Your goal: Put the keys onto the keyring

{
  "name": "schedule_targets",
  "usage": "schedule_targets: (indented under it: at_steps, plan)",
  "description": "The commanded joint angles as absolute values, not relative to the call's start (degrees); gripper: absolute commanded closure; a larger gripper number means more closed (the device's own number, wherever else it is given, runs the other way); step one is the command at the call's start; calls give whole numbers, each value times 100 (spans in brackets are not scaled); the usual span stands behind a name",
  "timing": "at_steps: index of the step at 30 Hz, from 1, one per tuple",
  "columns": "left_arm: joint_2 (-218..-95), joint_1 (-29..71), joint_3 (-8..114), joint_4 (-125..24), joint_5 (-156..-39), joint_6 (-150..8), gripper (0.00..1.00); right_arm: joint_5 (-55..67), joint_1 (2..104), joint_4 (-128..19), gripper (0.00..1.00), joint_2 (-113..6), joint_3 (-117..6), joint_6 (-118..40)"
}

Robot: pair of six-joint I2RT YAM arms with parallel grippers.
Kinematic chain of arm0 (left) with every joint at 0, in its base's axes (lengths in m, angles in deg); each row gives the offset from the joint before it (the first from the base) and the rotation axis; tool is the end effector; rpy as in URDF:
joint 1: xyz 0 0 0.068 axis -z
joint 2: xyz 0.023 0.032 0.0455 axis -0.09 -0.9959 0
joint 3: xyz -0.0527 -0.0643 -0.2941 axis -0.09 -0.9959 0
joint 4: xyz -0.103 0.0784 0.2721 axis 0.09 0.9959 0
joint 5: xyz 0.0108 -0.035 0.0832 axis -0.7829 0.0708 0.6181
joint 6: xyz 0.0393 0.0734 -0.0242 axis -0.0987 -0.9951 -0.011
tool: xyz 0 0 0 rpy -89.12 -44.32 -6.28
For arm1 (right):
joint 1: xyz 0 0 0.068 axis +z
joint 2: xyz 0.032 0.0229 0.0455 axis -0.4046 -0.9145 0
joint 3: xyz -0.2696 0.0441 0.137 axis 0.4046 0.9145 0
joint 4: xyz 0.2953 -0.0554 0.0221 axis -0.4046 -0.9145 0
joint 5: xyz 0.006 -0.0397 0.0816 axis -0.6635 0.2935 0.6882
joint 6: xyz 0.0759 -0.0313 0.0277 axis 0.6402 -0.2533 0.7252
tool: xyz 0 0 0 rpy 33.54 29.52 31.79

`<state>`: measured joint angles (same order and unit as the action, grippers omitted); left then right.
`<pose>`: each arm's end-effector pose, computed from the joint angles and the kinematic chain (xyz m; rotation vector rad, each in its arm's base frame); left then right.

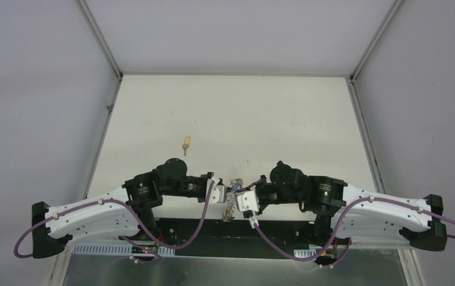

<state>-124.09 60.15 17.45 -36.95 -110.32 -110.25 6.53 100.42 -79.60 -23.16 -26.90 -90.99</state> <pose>0.0724 -0.2234 0.2995 1.5741 1.1327 -0.7899 0.0480 0.2475 0.3112 -1.8860 0.9539 0.4794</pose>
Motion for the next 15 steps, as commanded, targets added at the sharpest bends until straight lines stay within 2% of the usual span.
schedule_targets:
  at_steps: [1,15]
  plan:
    - [-12370,6061,1846,-4094,-10862,-10940,100,584,10127,-8153,100,-2175,-2744,-9267]
    - [-12403,6058,1852,-4094,-10766,-10754,100,432,10240,-8147,100,-2055,-2531,-9457]
